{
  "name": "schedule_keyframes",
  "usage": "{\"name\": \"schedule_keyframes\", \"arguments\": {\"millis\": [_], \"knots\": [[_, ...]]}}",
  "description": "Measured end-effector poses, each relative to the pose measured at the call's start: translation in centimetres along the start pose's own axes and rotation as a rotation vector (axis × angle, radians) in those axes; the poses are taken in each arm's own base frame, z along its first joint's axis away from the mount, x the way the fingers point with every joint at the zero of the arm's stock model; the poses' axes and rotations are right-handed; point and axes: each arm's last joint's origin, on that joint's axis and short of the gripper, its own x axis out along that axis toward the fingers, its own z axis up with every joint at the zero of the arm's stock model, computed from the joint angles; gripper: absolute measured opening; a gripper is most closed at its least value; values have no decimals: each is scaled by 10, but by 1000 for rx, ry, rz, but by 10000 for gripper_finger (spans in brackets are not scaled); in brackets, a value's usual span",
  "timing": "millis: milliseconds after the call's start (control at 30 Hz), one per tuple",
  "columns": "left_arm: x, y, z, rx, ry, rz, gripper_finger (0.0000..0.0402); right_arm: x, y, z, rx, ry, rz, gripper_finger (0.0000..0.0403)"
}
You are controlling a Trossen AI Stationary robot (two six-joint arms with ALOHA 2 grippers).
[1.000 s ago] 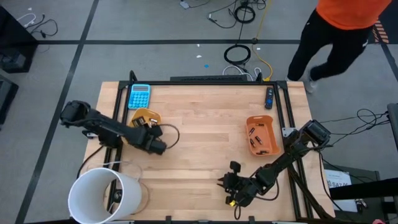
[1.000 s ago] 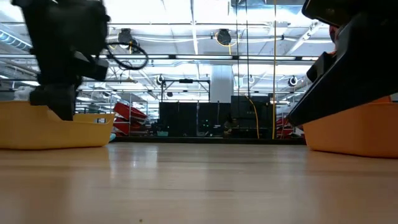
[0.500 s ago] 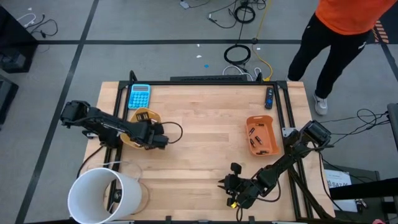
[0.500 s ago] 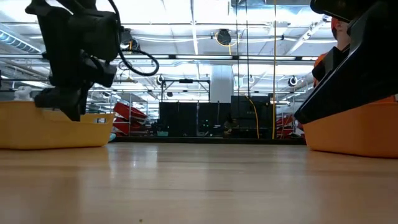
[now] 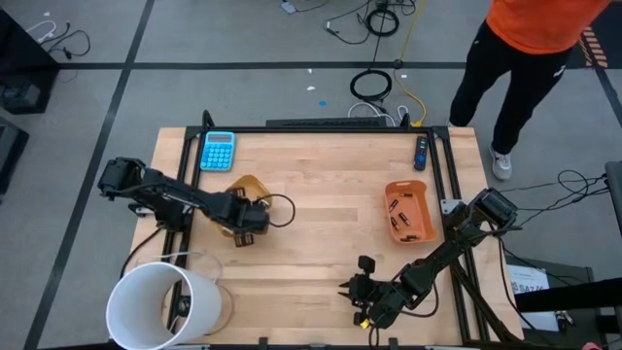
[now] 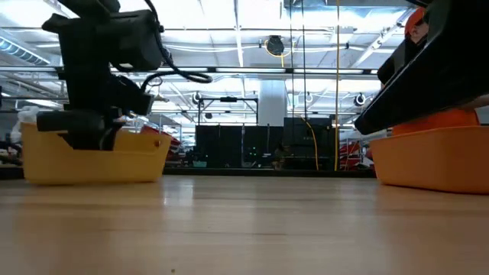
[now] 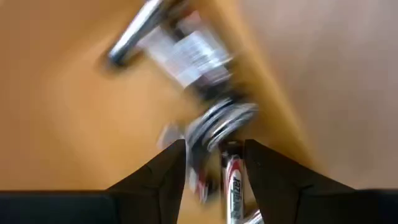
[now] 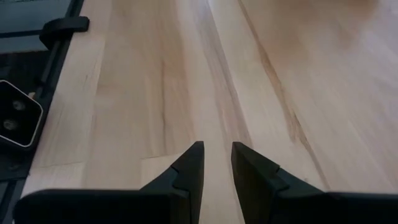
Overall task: Sort batteries
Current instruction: Adjust the yellow bin
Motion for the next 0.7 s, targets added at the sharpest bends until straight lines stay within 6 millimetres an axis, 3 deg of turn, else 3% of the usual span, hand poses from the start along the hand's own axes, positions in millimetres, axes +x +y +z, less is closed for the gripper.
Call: {"name": "schedule_keyframes", "arguments": {"millis": [333,533,700], "knots": [[-1,-5,6,126,-90,28,161,1,-3,2,7,-21,-49,75],[-7,-5,11,20,-111,45,160,-2,-3,3,-18,-50,-88,75],[-22,0,11,-84,-34,86,160,-26,-13,23,-76,-41,-94,75]]}}
